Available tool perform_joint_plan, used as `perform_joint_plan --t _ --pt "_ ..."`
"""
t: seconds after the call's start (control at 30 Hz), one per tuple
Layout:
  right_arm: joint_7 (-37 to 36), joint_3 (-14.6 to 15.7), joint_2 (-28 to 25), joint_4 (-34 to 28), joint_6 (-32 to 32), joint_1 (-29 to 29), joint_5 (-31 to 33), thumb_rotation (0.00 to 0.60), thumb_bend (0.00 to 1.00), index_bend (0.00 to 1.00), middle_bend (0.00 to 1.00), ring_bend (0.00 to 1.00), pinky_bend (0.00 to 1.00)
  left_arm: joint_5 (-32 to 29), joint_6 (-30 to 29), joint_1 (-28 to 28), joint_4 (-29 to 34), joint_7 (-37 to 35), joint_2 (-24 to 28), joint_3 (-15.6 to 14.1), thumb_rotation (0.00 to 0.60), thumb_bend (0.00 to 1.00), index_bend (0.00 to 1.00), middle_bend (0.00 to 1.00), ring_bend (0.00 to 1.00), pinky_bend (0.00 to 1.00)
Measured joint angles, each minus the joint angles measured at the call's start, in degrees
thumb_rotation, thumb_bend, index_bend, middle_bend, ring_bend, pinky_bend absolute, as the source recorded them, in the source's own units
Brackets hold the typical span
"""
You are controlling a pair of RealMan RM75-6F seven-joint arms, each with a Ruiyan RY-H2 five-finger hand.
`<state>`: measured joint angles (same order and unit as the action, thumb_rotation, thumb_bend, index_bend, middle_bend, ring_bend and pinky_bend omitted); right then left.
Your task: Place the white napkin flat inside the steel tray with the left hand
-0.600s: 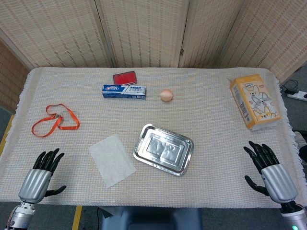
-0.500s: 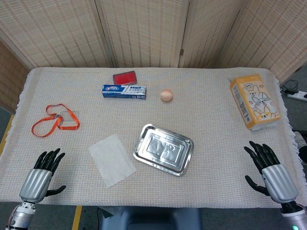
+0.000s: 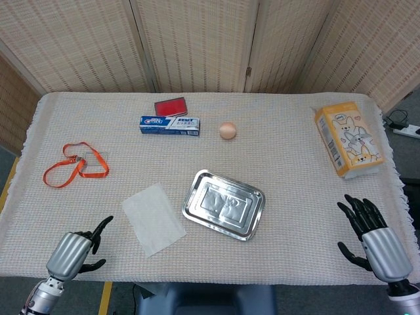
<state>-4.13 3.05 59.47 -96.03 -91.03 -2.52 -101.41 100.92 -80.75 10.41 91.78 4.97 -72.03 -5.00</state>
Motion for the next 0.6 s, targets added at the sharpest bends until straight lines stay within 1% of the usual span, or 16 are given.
perform_joint_plan --t 0.03,0.1,0.2,0.3,0.43,0.6 --pt "0.11 0.03 0.05 -0.02 0.03 0.0 -0.09 0.6 0.38 0.0 0.0 0.0 0.0 0.5 0.53 0.71 -0.56 -1.25 -0.41 -0.11 0.6 0.22 0.29 1.0 1.0 1.0" --pt "0.18 0.04 0.1 -0.02 0.19 -0.01 0.0 0.6 0.38 0.0 0.0 0.0 0.0 1.18 0.91 1.45 -1.78 -2.35 -1.28 -0.15 0.6 0.24 0.32 1.0 1.0 1.0" --pt "0.08 -0.12 0.1 -0.03 0.56 -0.17 0.42 0.6 0.38 0.0 0.0 0.0 0.0 2.36 0.57 2.16 -4.62 -3.4 -3.19 0.01 0.6 0.24 0.36 1.0 1.0 1.0" --pt "-0.05 -0.27 0.08 -0.02 0.17 -0.09 0.47 0.6 0.38 0.0 0.0 0.0 0.0 3.75 -0.04 2.89 -8.84 -4.29 -5.42 0.14 0.6 0.23 0.43 1.0 1.0 1.0" --pt "-0.47 -0.6 -0.02 -0.02 -0.82 0.24 0.73 0.6 0.38 0.0 0.0 0.0 0.0 5.31 -0.54 4.43 -16.33 -8.43 -9.22 0.13 0.6 0.26 0.48 1.0 1.0 1.0" --pt "-0.61 -1.59 -0.16 -0.29 -1.88 0.83 2.5 0.6 0.38 0.0 0.0 0.0 0.0 7.34 -2.21 6.45 -25.9 -12.17 -13.89 0.37 0.6 0.26 0.49 1.0 1.0 1.0"
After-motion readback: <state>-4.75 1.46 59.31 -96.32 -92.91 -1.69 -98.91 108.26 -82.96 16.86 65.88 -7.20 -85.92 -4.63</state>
